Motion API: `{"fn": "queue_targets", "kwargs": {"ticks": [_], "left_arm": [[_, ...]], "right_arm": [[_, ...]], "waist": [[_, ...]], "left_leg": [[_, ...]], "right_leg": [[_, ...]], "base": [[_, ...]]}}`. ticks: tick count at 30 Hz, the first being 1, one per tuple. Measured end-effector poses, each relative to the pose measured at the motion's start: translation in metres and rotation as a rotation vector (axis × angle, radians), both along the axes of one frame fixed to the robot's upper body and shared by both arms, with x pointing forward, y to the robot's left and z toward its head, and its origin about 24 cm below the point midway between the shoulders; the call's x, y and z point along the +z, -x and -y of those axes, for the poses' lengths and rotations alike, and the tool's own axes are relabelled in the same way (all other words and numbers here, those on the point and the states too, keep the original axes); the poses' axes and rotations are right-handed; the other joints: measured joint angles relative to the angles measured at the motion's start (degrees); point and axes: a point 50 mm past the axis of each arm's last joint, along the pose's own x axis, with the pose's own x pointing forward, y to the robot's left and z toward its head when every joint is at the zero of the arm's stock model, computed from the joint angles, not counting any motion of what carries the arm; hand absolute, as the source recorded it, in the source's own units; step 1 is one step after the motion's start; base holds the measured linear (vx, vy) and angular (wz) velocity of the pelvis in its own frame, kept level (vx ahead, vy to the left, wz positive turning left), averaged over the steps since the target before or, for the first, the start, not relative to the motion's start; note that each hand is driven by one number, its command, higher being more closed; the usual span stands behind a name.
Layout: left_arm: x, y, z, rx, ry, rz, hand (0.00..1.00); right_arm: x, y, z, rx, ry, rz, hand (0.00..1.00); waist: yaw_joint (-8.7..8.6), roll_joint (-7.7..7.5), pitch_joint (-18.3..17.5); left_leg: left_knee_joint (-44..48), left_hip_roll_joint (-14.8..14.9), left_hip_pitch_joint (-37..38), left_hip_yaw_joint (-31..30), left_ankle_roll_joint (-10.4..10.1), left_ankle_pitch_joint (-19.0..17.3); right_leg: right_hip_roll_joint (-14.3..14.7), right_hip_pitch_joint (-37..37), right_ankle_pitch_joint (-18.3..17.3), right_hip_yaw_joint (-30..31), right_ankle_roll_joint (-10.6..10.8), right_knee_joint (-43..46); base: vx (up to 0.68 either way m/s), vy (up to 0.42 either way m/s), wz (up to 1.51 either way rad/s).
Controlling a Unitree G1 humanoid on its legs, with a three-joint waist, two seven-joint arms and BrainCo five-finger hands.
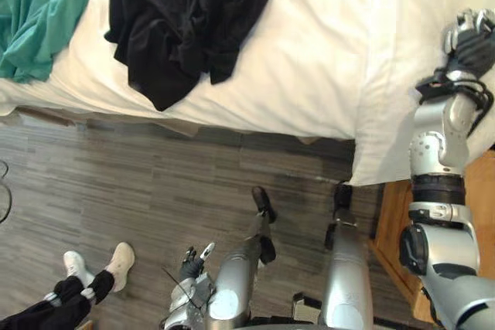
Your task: Tidy the bed and pick cloth on bed and put in laundry
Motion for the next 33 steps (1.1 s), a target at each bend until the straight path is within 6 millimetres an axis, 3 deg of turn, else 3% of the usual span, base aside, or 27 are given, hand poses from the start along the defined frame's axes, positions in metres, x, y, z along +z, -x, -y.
{"fn": "queue_targets", "kwargs": {"ticks": [3, 7, 9, 10, 11, 12, 13, 14, 15, 16, 18, 21, 26, 33], "left_arm": [[0.004, -0.009, 0.006, 0.001, 0.035, 0.04, 0.0], [0.004, -0.014, 0.002, 0.063, 0.066, 0.045, 0.0], [0.004, -0.015, 0.0, 0.088, 0.075, 0.04, 0.0], [0.004, -0.015, -0.001, 0.087, 0.074, 0.042, 0.0], [0.004, -0.016, 0.002, 0.082, 0.08, 0.042, 0.0], [0.004, -0.016, 0.004, 0.08, 0.087, 0.042, 0.0], [0.001, -0.013, 0.005, 0.075, 0.094, 0.03, 0.0], [-0.002, -0.009, 0.006, 0.069, 0.1, 0.011, 0.0], [-0.005, -0.003, 0.006, 0.062, 0.098, -0.013, 0.0], [-0.008, 0.003, 0.006, 0.047, 0.093, -0.041, 0.0], [-0.013, 0.013, 0.005, 0.006, 0.06, -0.081, 0.0], [-0.02, 0.031, 0.001, -0.109, -0.024, -0.161, 0.0], [-0.025, 0.044, 0.0, -0.363, -0.211, -0.266, 0.0], [-0.03, 0.063, -0.013, -0.449, -0.292, -0.353, 0.0]], "right_arm": [[-0.024, 0.004, -0.001, 0.007, -0.033, -0.011, 1.0], [-0.088, 0.011, -0.017, 0.056, -0.115, -0.136, 1.0], [-0.142, 0.021, -0.02, 0.055, -0.177, -0.309, 1.0], [-0.206, 0.037, -0.02, 0.047, -0.269, -0.565, 1.0], [-0.262, 0.064, -0.024, 0.04, -0.361, -0.799, 1.0], [-0.295, 0.088, -0.027, 0.034, -0.417, -0.946, 1.0], [-0.335, 0.128, -0.039, 0.041, -0.474, -1.144, 1.0], [-0.359, 0.162, -0.05, 0.047, -0.503, -1.276, 1.0], [-0.364, 0.177, -0.044, 0.024, -0.49, -1.312, 1.0], [-0.371, 0.193, -0.043, 0.026, -0.454, -1.381, 0.0], [-0.381, 0.218, -0.047, 0.052, -0.373, -1.494, 0.0], [-0.389, 0.228, -0.068, 0.16, -0.283, -1.573, 0.0], [-0.39, 0.229, -0.071, 0.23, -0.089, -1.649, 0.0], [-0.398, 0.234, -0.07, 0.282, -0.036, -1.728, 0.0]], "waist": [[-0.14, -0.4, 0.04], [-1.51, -4.36, -0.43], [-1.67, -6.64, -1.5], [-1.61, -7.81, -2.1], [-1.55, -8.02, -2.26], [-1.59, -8.01, -2.36], [-1.76, -8.05, -2.81], [-2.09, -8.12, -3.86], [-2.8, -8.42, -5.37], [-3.33, -8.96, -6.9], [-3.09, -9.96, -10.09], [-3.0, -11.18, -15.45], [-3.03, -10.41, -18.53], [-3.05, -9.35, -20.69]], "left_leg": [[0.01, -0.02, 1.03, 0.32, 0.04, -0.09], [0.05, 0.38, 3.95, 0.82, 0.55, -0.42], [0.73, 0.9, 5.58, 1.06, 0.81, -1.19], [1.76, 1.4, 6.82, 0.97, 0.57, -2.3], [1.9, 1.52, 8.6, 0.55, 0.19, -2.96], [1.89, 1.51, 9.69, 0.3, -0.04, -3.31], [1.84, 1.51, 11.13, -0.09, -0.48, -3.9], [1.68, 1.52, 12.05, -0.15, -0.48, -4.18], [1.45, 1.46, 12.69, 0.09, -0.48, -4.52], [1.37, 1.51, 14.32, 0.09, -0.57, -4.95], [1.3, 2.13, 17.14, 0.0, -1.09, -5.64], [0.19, 3.37, 20.66, 0.24, -1.32, -5.79], [0.08, 4.48, 24.33, -0.04, -2.0, -6.26], [0.01, 5.26, 26.46, -0.62, -2.67, -6.71]], "right_leg": [[0.0, 0.75, -0.36, 0.2, 0.08, 0.13], [0.56, 3.84, -0.51, 0.33, 0.07, -0.78], [0.95, 5.99, -0.55, 0.23, 0.03, -1.7], [1.14, 8.25, -0.99, -0.31, -0.33, -2.41], [1.13, 10.65, -1.54, -0.89, -0.32, -2.84], [0.96, 11.96, -2.0, -1.38, -0.34, -2.88], [0.85, 13.73, -2.56, -2.05, -0.25, -2.95], [0.86, 14.8, -2.94, -2.36, -0.08, -3.15], [0.84, 15.33, -3.16, -2.34, 0.14, -3.42], [0.88, 17.24, -3.27, -2.63, 0.11, -3.97], [1.43, 20.64, -3.74, -3.39, -0.05, -4.9], [2.91, 24.45, -4.03, -4.04, -0.36, -6.62], [4.15, 29.58, -3.94, -4.85, -0.45, -9.58], [5.8, 33.25, -3.22, -5.03, -0.68, -13.22]], "base": [[0.1, -0.048, -0.07], [0.13, -0.059, -0.1], [0.15, -0.071, -0.11], [0.15, -0.073, 0.04], [0.15, -0.069, 0.1], [0.15, -0.056, 0.16], [0.15, -0.049, 0.11], [0.18, -0.054, 0.02], [0.21, -0.041, -0.04], [0.17, -0.028, -0.05], [0.15, -0.039, 0.0], [0.18, -0.082, -0.06], [0.09, -0.034, 0.01], [0.03, -0.013, -0.02]]}}
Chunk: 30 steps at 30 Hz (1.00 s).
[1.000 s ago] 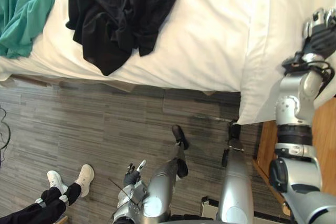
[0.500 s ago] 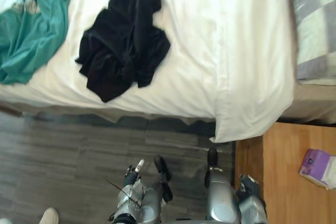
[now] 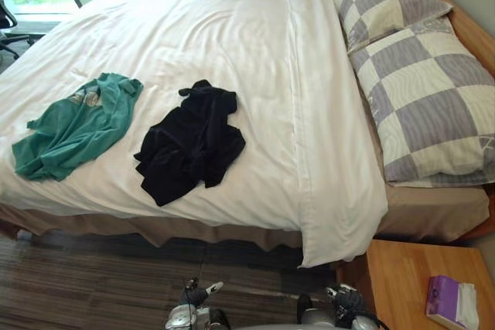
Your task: Tidy the bed and pick cloth on bed and put in laundry
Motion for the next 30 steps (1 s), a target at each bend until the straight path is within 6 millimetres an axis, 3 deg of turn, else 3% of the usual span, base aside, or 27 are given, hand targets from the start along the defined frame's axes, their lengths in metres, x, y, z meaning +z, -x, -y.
{"fn": "queue_targets", "kwargs": {"ticks": [3, 5, 8, 10, 13, 15, 16, 17, 18, 19, 20, 21, 22, 23, 24, 25, 26, 28, 29, 30], "left_arm": [[0.0, 0.004, -0.007, 0.005, -0.019, -0.013, 0.0], [0.001, -0.002, -0.009, 0.009, -0.027, 0.003, 0.0], [0.004, -0.006, -0.012, 0.031, -0.044, 0.022, 0.0], [0.005, -0.005, -0.017, 0.073, -0.06, 0.035, 0.0], [0.007, -0.007, -0.023, 0.095, -0.08, 0.057, 0.0], [0.009, -0.007, -0.025, 0.102, -0.096, 0.072, 0.0], [0.011, -0.008, -0.028, 0.101, -0.105, 0.084, 0.0], [0.015, -0.015, -0.041, 0.114, -0.135, 0.109, 0.0], [0.017, -0.018, -0.045, 0.113, -0.148, 0.118, 0.0], [0.018, -0.02, -0.05, 0.112, -0.161, 0.118, 0.0], [0.019, -0.021, -0.05, 0.111, -0.156, 0.119, 0.0], [0.019, -0.021, -0.049, 0.103, -0.154, 0.121, 0.0], [0.017, -0.019, -0.047, 0.075, -0.151, 0.109, 0.0], [0.016, -0.018, -0.043, 0.034, -0.154, 0.101, 0.0], [0.015, -0.018, -0.04, 0.019, -0.151, 0.098, 0.0], [0.015, -0.02, -0.036, -0.019, -0.154, 0.097, 0.0], [0.016, -0.025, -0.034, -0.054, -0.161, 0.105, 0.0], [0.017, -0.031, -0.026, -0.09, -0.153, 0.116, 0.0], [0.016, -0.031, -0.018, -0.106, -0.137, 0.111, 0.0], [0.014, -0.03, -0.013, -0.118, -0.124, 0.104, 0.0]], "right_arm": [[-0.002, -0.002, -0.001, 0.011, -0.007, -0.018, 0.0], [0.0, -0.007, 0.004, 0.01, 0.007, -0.011, 0.0], [0.0, -0.006, 0.008, 0.009, 0.021, -0.017, 0.0], [0.0, -0.006, 0.01, -0.013, 0.025, -0.018, 0.0], [0.0, 0.004, 0.019, -0.056, 0.054, -0.036, 0.0], [-0.001, 0.01, 0.022, -0.063, 0.064, -0.045, 0.0], [-0.002, 0.013, 0.019, -0.064, 0.057, -0.056, 0.0], [-0.005, 0.022, 0.011, -0.071, 0.031, -0.078, 0.0], [-0.006, 0.024, 0.01, -0.067, 0.031, -0.082, 0.0], [-0.007, 0.025, 0.002, -0.024, 0.025, -0.089, 0.0], [-0.006, 0.018, 0.004, 0.009, 0.042, -0.087, 0.0], [-0.006, 0.015, 0.006, 0.029, 0.053, -0.087, 0.0], [-0.005, 0.009, 0.006, 0.073, 0.067, -0.088, 0.0], [-0.003, 0.001, 0.008, 0.129, 0.09, -0.077, 0.0], [-0.001, -0.003, 0.008, 0.154, 0.1, -0.07, 0.0], [0.001, -0.01, 0.011, 0.184, 0.119, -0.054, 0.0], [0.003, -0.016, 0.006, 0.199, 0.114, -0.032, 0.0], [0.004, -0.022, -0.002, 0.215, 0.104, 0.0, 0.0], [0.005, -0.027, -0.012, 0.235, 0.079, 0.022, 0.0], [0.007, -0.032, -0.012, 0.233, 0.08, 0.043, 0.0]], "waist": [[0.02, -0.47, 0.62], [-0.23, 0.09, 1.85], [0.23, -1.15, 3.17], [0.09, -0.81, 3.24], [0.11, -1.52, 3.57], [0.18, -1.5, 3.54], [0.56, -1.98, 3.4], [0.16, -4.26, 2.03], [-0.02, -4.69, 1.52], [1.17, -5.56, 1.45], [2.71, -5.91, 1.31], [3.07, -5.77, 1.43], [2.3, -5.44, 1.63], [1.55, -4.29, 2.37], [1.57, -3.51, 2.7], [1.28, -2.27, 3.08], [0.0, -2.19, 3.1], [-0.01, -2.86, 3.18], [0.11, -1.58, 4.16], [0.06, -1.23, 4.4]], "left_leg": [[6.64, 0.38, -2.3, -1.44, 0.09, -3.63], [21.59, 2.43, -9.02, -4.82, 0.25, -9.26], [28.62, 2.63, -12.25, -6.85, -0.03, -10.31], [36.52, 7.96, -14.96, -9.49, 1.64, -15.1], [35.35, 15.96, -15.3, -14.93, 1.56, -15.02], [31.1, 18.55, -15.29, -20.81, 1.91, -14.71], [32.05, 17.18, -15.67, -21.72, -8.8, -15.53], [38.16, 13.84, -19.64, -21.05, -9.21, -18.24], [41.82, 13.43, -22.04, -21.59, -9.74, -19.13], [46.52, 13.05, -24.04, -20.09, -9.5, -21.82], [47.29, 13.28, -23.75, -16.55, -7.87, -22.85], [46.67, 13.2, -23.14, -15.05, -6.92, -22.84], [44.14, 12.87, -21.21, -13.44, -5.44, -22.05], [40.39, 12.02, -18.14, -12.36, -4.14, -21.07], [38.73, 11.76, -16.87, -11.86, -3.62, -20.48], [34.59, 10.82, -14.97, -11.2, -2.6, -18.42], [29.13, 7.98, -13.45, -11.25, -1.51, -15.36], [23.97, 3.92, -11.35, -11.51, -0.79, -12.48], [22.15, 1.8, -9.85, -11.76, -0.6, -11.65], [21.09, 0.67, -9.3, -12.46, -0.42, -10.94]], "right_leg": [[-0.96, 1.31, -0.59, -0.04, 0.45, -0.49], [-1.94, 1.34, -1.07, -1.2, 1.14, 1.28], [-4.11, 2.24, -1.02, -1.76, 1.42, 0.85], [-4.81, 2.11, -1.18, -1.07, 2.5, 1.28], [-7.51, 1.1, -2.53, 1.47, 5.59, 3.79], [-10.13, 0.31, -3.42, 2.82, 7.96, 5.05], [-12.62, 0.28, -3.86, 4.14, 8.29, 4.24], [-15.35, 0.35, -4.79, 5.54, 6.47, 1.9], [-15.12, 0.04, -0.43, 5.63, 4.44, 1.97], [-16.6, -0.56, 8.3, 3.31, 5.48, -0.55], [-16.71, -2.6, 17.39, 0.34, -0.78, -3.36], [-16.57, -4.05, 17.61, -2.83, -2.59, -1.88], [-14.7, -4.82, 13.72, -7.33, -1.38, 3.52], [-9.86, -3.74, 6.82, -7.86, 0.91, 8.37], [-7.28, -3.61, 4.03, -7.36, 1.0, 10.06], [-2.17, -3.06, -1.22, -6.11, 1.28, 12.81], [1.97, -2.21, -5.8, -6.08, 0.11, 13.43], [5.29, 0.72, -8.44, -6.54, -2.27, 8.92], [4.22, 3.31, -8.32, -6.17, -2.81, 5.81], [3.49, 4.39, -8.68, -6.58, -3.49, 4.54]], "base": [[0.03, 0.043, 0.11], [-0.02, 0.06, 0.28], [-0.03, 0.101, 0.23], [-0.05, 0.246, -0.09], [0.0, 0.337, -0.16], [-0.01, 0.557, -0.13], [-0.01, 0.785, -0.09], [0.04, 0.658, -0.02], [0.08, 0.628, -0.11], [0.04, 0.624, -0.66], [-0.02, 0.624, -0.91], [-0.05, 0.598, -0.91], [0.03, 0.543, -0.5], [0.04, 0.433, -0.34], [0.04, 0.362, -0.18], [0.02, 0.23, 0.19], [0.02, 0.23, 0.37], [0.06, 0.117, 0.47], [0.07, 0.092, 0.45], [0.03, 0.041, 0.33]]}}
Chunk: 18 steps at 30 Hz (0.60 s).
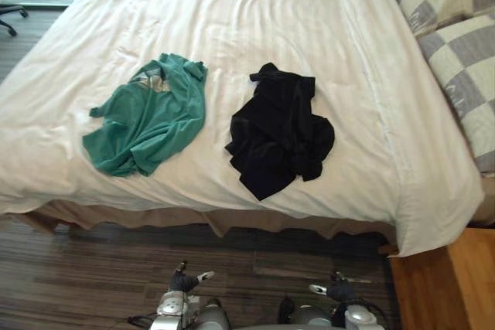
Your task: Tidy the bed and pick cloth on bed and put in laundry
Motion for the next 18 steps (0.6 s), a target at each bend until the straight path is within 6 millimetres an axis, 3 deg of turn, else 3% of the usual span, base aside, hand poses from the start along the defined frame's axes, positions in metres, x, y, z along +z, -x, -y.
{"fn": "queue_targets", "kwargs": {"ticks": [2, 4, 5, 6, 8, 10, 13, 14, 16, 17, 18], "left_arm": [[-0.001, -0.001, 0.007, -0.004, 0.017, 0.0, 0.0], [0.003, -0.008, 0.012, -0.02, 0.024, 0.032, 0.0], [0.006, -0.015, 0.013, -0.019, 0.027, 0.058, 0.0], [0.008, -0.019, 0.014, -0.024, 0.027, 0.073, 0.0], [0.008, -0.019, 0.017, -0.038, 0.028, 0.069, 0.0], [0.006, -0.017, 0.021, -0.039, 0.037, 0.056, 0.0], [0.006, -0.018, 0.023, -0.037, 0.042, 0.058, 0.0], [0.006, -0.018, 0.023, -0.037, 0.042, 0.058, 0.0], [0.007, -0.019, 0.024, -0.025, 0.048, 0.065, 0.0], [0.005, -0.016, 0.025, -0.009, 0.048, 0.056, 0.0], [0.004, -0.013, 0.028, -0.004, 0.056, 0.046, 0.0]], "right_arm": [[0.001, -0.003, -0.001, 0.003, -0.005, 0.008, 0.0], [0.002, -0.008, -0.001, 0.025, -0.002, 0.019, 0.0], [0.004, -0.012, 0.003, 0.043, 0.013, 0.02, 0.0], [0.006, -0.017, 0.008, 0.057, 0.03, 0.024, 0.0], [0.006, -0.019, 0.007, 0.063, 0.034, 0.025, 0.0], [0.006, -0.02, 0.011, 0.053, 0.046, 0.022, 0.0], [0.006, -0.019, 0.011, 0.031, 0.041, 0.016, 0.0], [0.006, -0.019, 0.011, 0.03, 0.041, 0.014, 0.0], [0.005, -0.016, 0.014, 0.012, 0.05, 0.007, 0.0], [0.004, -0.012, 0.017, 0.005, 0.056, -0.006, 0.0], [0.003, -0.009, 0.02, 0.0, 0.062, -0.011, 0.0]], "waist": [[0.08, 0.36, 0.79], [0.19, 1.01, 2.98], [0.29, 1.68, 4.63], [0.22, 2.29, 6.23], [0.09, 2.97, 6.27], [-0.25, 3.66, 6.01], [-0.36, 2.91, 6.03], [-0.39, 2.63, 5.93], [-0.4, 1.77, 5.51], [-0.42, 2.52, 4.11], [-0.5, 3.36, 3.38]], "left_leg": [[3.11, -0.2, -1.62, -1.67, 0.01, -0.03], [12.48, 0.3, -6.06, -3.79, -0.07, -0.02], [18.47, 0.7, -8.37, -5.22, -1.25, 0.65], [23.15, 0.62, -10.36, -6.14, -4.91, 2.88], [23.97, 0.9, -10.89, -5.21, -6.02, 3.64], [21.84, 4.21, -9.97, -2.01, -0.89, -0.15], [13.04, 10.25, -6.75, -5.2, -0.08, -0.73], [11.17, 11.03, -6.52, -6.68, -0.05, -0.71], [6.38, 12.45, -6.43, -11.39, 0.3, -0.46], [5.19, 12.77, -6.62, -12.34, 1.09, 0.29], [4.78, 12.79, -6.63, -12.4, 1.92, 1.04]], "right_leg": [[-0.5, 0.81, -0.25, -1.0, -0.34, -0.44], [-0.75, 0.91, -1.26, -1.03, -0.52, 0.07], [-0.88, 1.04, -2.07, -0.82, -0.56, 1.62], [-1.72, 1.28, -2.41, -0.4, 0.08, 3.73], [-3.03, 1.17, -1.71, -0.22, 0.62, 3.38], [-3.31, 0.92, 0.03, 0.25, 1.58, 1.84], [-5.16, 0.81, 1.05, 0.62, 3.26, 2.05], [-5.95, 0.72, 1.36, 0.64, 3.83, 2.0], [-9.71, 0.69, 2.67, 0.71, 7.53, 1.33], [-11.93, 0.72, 3.05, 0.72, 11.3, 0.37], [-12.43, 0.75, 3.21, 0.6, 12.31, -0.06]], "base": [[-0.05, 0.006, 0.35], [-0.12, 0.016, 0.2], [-0.12, 0.058, -0.05], [-0.1, 0.085, -0.11], [-0.06, 0.106, -0.12], [-0.02, 0.196, -0.21], [0.01, 0.279, -0.02], [0.01, 0.427, 0.15], [0.02, 0.481, 0.22], [0.02, 0.636, 0.18], [0.01, 0.815, 0.28]]}}
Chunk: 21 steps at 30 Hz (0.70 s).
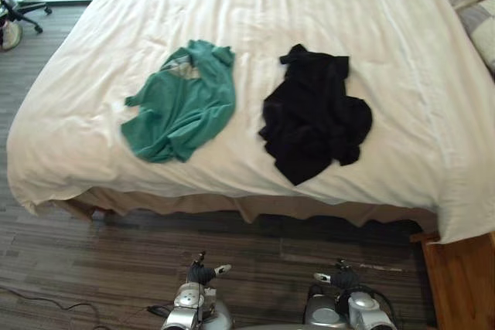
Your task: Tidy the bed and pick cloth on bed and put in laundry
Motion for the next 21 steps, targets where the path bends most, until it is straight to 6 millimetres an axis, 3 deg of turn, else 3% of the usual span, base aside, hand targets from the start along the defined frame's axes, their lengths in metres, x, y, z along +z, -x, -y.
{"fn": "queue_targets", "kwargs": {"ticks": [1, 2, 3, 4, 5, 6, 8, 10, 13, 16, 18, 20, 21], "left_arm": [[0.001, -0.004, 0.0, 0.002, 0.005, 0.002, 0.0], [0.002, -0.005, -0.014, 0.016, -0.028, 0.003, 0.0], [0.002, -0.004, -0.019, 0.022, -0.04, -0.002, 0.0], [-0.001, 0.003, -0.026, 0.032, -0.05, -0.031, 0.0], [-0.003, 0.007, -0.027, 0.036, -0.054, -0.05, 0.0], [-0.004, 0.01, -0.028, 0.037, -0.055, -0.055, 0.0], [-0.005, 0.011, -0.026, 0.021, -0.055, -0.061, 0.0], [-0.003, 0.003, -0.019, 0.005, -0.037, -0.044, 0.0], [-0.003, 0.002, -0.014, 0.034, -0.006, -0.04, 0.0], [-0.007, 0.022, -0.039, 0.22, -0.003, -0.07, 0.0], [-0.008, 0.042, -0.065, 0.437, 0.011, -0.082, 0.0], [-0.004, 0.08, -0.112, 0.806, 0.018, -0.068, 0.0], [0.0, 0.089, -0.125, 0.896, 0.011, -0.05, 0.0]], "right_arm": [[-0.003, 0.004, -0.005, -0.016, -0.019, -0.015, 0.0], [-0.008, 0.01, -0.021, -0.014, -0.07, -0.043, 0.0], [-0.008, 0.01, -0.026, -0.005, -0.08, -0.047, 0.0], [-0.008, 0.006, -0.032, 0.03, -0.083, -0.044, 0.0], [-0.006, 0.001, -0.037, 0.053, -0.086, -0.034, 0.0], [-0.005, -0.002, -0.04, 0.07, -0.089, -0.03, 0.0], [-0.003, -0.007, -0.048, 0.109, -0.092, -0.017, 0.0], [-0.002, -0.009, -0.048, 0.104, -0.095, -0.004, 0.0], [0.0, -0.011, -0.035, 0.014, -0.093, 0.023, 0.0], [-0.003, -0.003, -0.023, -0.141, -0.121, 0.017, 0.0], [-0.006, 0.012, -0.005, -0.338, -0.14, 0.007, 0.0], [-0.012, 0.054, 0.025, -0.635, -0.139, -0.024, 0.0], [-0.014, 0.066, 0.032, -0.706, -0.136, -0.036, 0.0]], "waist": [[0.17, -2.27, -0.55], [0.46, -4.52, -1.48], [0.57, -5.52, -2.22], [1.41, -4.71, -2.69], [2.27, -4.63, -3.2], [2.38, -4.61, -3.19], [1.85, -4.15, -3.11], [1.39, -3.66, -2.91], [0.48, -2.18, -1.91], [0.71, -2.43, -1.76], [1.08, -2.94, -1.79], [2.63, -3.5, -2.23], [2.79, -3.55, -2.32]], "left_leg": [[1.79, -3.46, -1.24, 0.55, -10.08, -2.1], [2.59, -7.37, -2.29, 0.92, -9.47, -2.39], [3.27, -8.13, -2.57, 1.29, -8.72, -2.98], [3.34, -8.03, -2.21, 3.13, -7.61, -3.67], [0.67, -7.56, -0.43, 5.87, -6.27, -2.74], [-1.09, -7.55, 0.81, 6.89, -5.58, -1.92], [-6.96, -8.24, 3.9, 7.56, -4.26, 1.11], [-11.59, -10.14, 4.96, 6.62, -3.59, 3.99], [-15.48, -11.88, 7.06, 5.41, -3.35, 6.56], [-18.51, -11.5, 9.86, 6.56, -3.83, 7.69], [-20.15, -11.23, 10.98, 8.14, -3.86, 8.24], [-21.29, -11.28, 12.71, 11.19, -3.85, 8.22], [-21.78, -11.38, 12.95, 11.55, -3.85, 8.22]], "right_leg": [[-3.98, 0.68, 0.57, 0.84, 0.19, -1.66], [-5.16, 1.1, 2.01, 2.16, -0.14, -2.92], [-5.59, 1.01, 4.49, 1.22, -0.95, -3.42], [-5.71, -1.11, 11.15, 0.89, -6.45, -2.83], [-5.91, -4.39, 13.28, -2.1, -11.5, 0.18], [-5.68, -5.86, 12.13, -4.41, -11.81, 2.82], [-0.52, -8.08, 5.56, -7.76, -9.57, 8.24], [7.94, -7.48, -2.12, -4.84, -8.67, 5.42], [8.85, -4.73, -0.56, -3.58, -8.53, 1.97], [9.37, -3.47, -0.32, -3.32, -8.73, 1.41], [9.84, -3.3, 0.46, -2.34, -8.72, 0.14], [10.04, -2.88, 1.59, -0.44, -8.47, -1.66], [10.02, -2.71, 1.67, -0.24, -8.37, -1.86]], "base": [[0.04, 0.736, 0.37], [0.05, 0.543, 0.33], [0.05, 0.422, -0.09], [0.02, 0.402, -0.6], [0.01, 0.382, -0.77], [0.03, 0.296, -0.61], [0.03, 0.165, -0.1], [0.0, 0.116, 0.36], [-0.01, 0.088, 0.34], [-0.01, -0.018, -0.1], [-0.01, -0.004, -0.3], [-0.01, 0.022, -0.52], [-0.01, 0.035, -0.26]]}}
